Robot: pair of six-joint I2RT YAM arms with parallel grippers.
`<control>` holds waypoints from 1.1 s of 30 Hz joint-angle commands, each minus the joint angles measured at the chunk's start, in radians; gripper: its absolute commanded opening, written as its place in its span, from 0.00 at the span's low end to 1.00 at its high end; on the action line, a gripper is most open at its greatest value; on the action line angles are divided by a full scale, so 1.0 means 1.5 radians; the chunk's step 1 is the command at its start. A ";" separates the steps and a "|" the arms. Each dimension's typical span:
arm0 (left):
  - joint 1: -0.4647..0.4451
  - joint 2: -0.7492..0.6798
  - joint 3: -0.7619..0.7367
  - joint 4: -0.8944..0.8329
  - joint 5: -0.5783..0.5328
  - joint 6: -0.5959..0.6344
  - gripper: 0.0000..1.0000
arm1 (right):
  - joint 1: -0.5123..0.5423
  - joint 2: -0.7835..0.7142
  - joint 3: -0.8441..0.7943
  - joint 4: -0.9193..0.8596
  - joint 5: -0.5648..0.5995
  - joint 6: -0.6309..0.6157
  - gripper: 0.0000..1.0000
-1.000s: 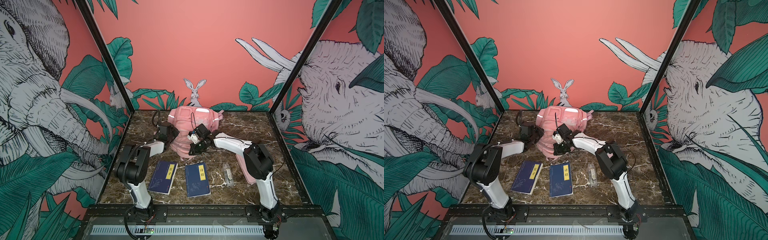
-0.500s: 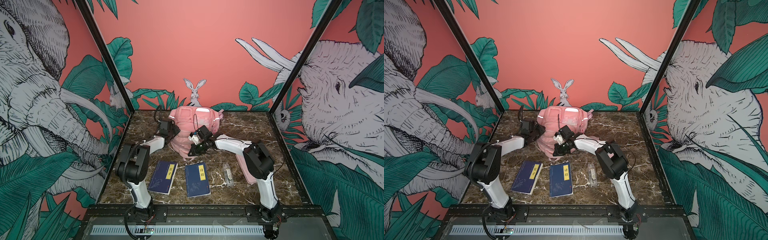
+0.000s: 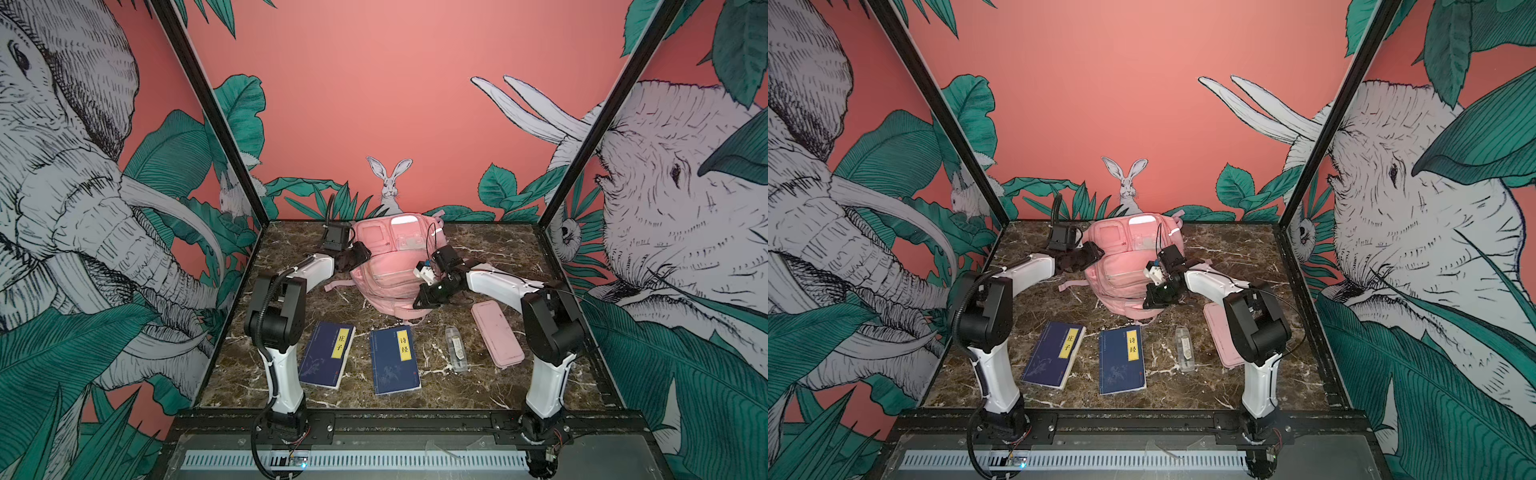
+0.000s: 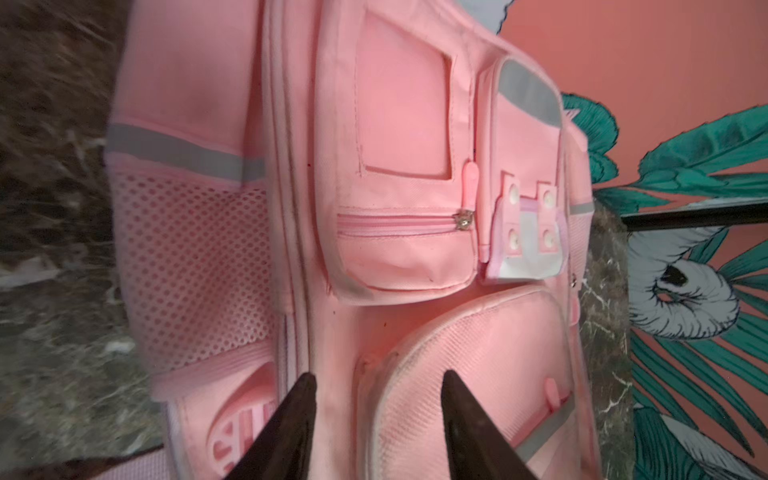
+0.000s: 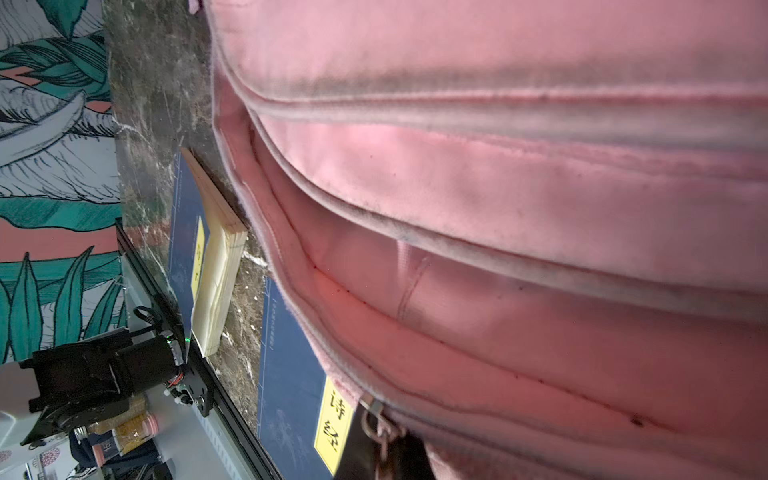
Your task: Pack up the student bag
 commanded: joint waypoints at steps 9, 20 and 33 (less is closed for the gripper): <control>-0.024 0.048 0.056 -0.060 0.086 0.065 0.41 | -0.001 -0.012 0.020 -0.043 0.005 -0.038 0.00; -0.027 0.056 0.047 -0.023 0.110 0.032 0.00 | 0.001 -0.017 0.037 -0.049 -0.021 -0.037 0.00; -0.033 0.031 -0.018 0.095 0.076 -0.102 0.00 | 0.080 0.044 0.123 -0.066 -0.074 -0.022 0.00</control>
